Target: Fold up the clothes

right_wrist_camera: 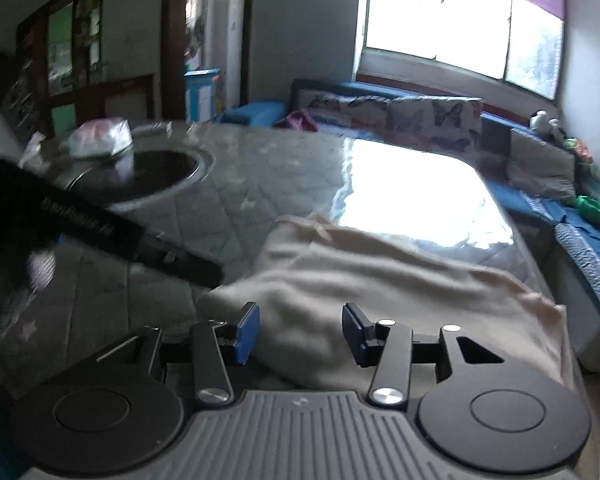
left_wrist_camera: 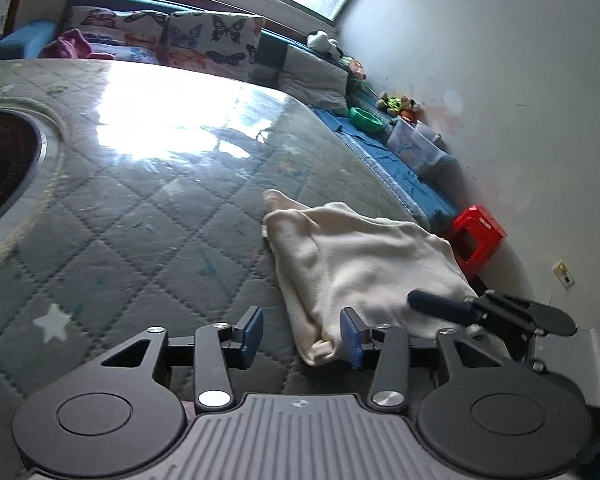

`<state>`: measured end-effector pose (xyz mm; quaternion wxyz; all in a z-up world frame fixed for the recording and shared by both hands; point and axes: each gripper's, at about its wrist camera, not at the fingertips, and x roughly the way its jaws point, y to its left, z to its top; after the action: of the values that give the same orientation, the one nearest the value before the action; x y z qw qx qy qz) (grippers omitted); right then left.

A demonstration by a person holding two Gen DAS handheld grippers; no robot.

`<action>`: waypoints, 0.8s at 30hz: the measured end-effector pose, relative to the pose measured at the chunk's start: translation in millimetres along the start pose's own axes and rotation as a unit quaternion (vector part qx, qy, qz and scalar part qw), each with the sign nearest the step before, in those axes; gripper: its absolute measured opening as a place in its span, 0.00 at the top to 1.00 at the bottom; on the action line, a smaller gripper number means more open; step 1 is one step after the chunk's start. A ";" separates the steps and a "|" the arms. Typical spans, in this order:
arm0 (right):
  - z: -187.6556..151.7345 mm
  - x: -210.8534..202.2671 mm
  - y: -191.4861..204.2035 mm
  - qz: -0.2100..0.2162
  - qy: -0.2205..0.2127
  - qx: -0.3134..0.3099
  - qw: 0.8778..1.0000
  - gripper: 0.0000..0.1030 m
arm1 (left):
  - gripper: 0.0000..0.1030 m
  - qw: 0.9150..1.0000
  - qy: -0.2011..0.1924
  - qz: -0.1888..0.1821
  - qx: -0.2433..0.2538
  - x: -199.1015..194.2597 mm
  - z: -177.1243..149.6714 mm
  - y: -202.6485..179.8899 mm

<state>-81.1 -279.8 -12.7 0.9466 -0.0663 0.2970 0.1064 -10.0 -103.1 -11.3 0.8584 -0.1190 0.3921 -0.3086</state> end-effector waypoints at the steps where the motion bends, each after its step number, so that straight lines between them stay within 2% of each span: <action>1: 1.3 0.9 0.2 -0.008 -0.003 0.003 1.000 0.55 | 0.52 1.000 -0.002 0.004 -0.003 -2.2 -0.6 1.4; 8: -4.2 13.3 16.7 -0.019 0.015 -0.029 0.999 0.55 | 0.47 0.999 -0.005 0.036 -0.003 -14.4 -6.3 10.1; 12: 0.6 6.6 14.0 -0.023 0.003 -0.014 1.000 0.43 | 0.44 0.999 -0.004 0.048 -0.007 -16.7 -6.7 14.4; 17: -5.7 16.2 25.6 -0.012 0.019 -0.025 0.999 0.43 | 0.40 0.998 0.001 0.059 -0.007 -18.4 -9.4 14.2; 20: -5.7 12.5 27.4 -0.019 0.013 -0.030 0.999 0.41 | 0.34 0.998 -0.001 0.069 -0.003 -21.2 -10.0 14.2; 24: -3.1 2.0 21.9 -0.012 -0.001 -0.005 1.000 0.26 | 0.31 0.997 -0.002 0.079 -0.002 -22.3 -9.3 14.4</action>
<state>-86.4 -258.9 -17.7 0.9477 -0.0744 0.2951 0.0965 -21.9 -77.6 -10.5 0.8806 -0.0902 0.3991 -0.2389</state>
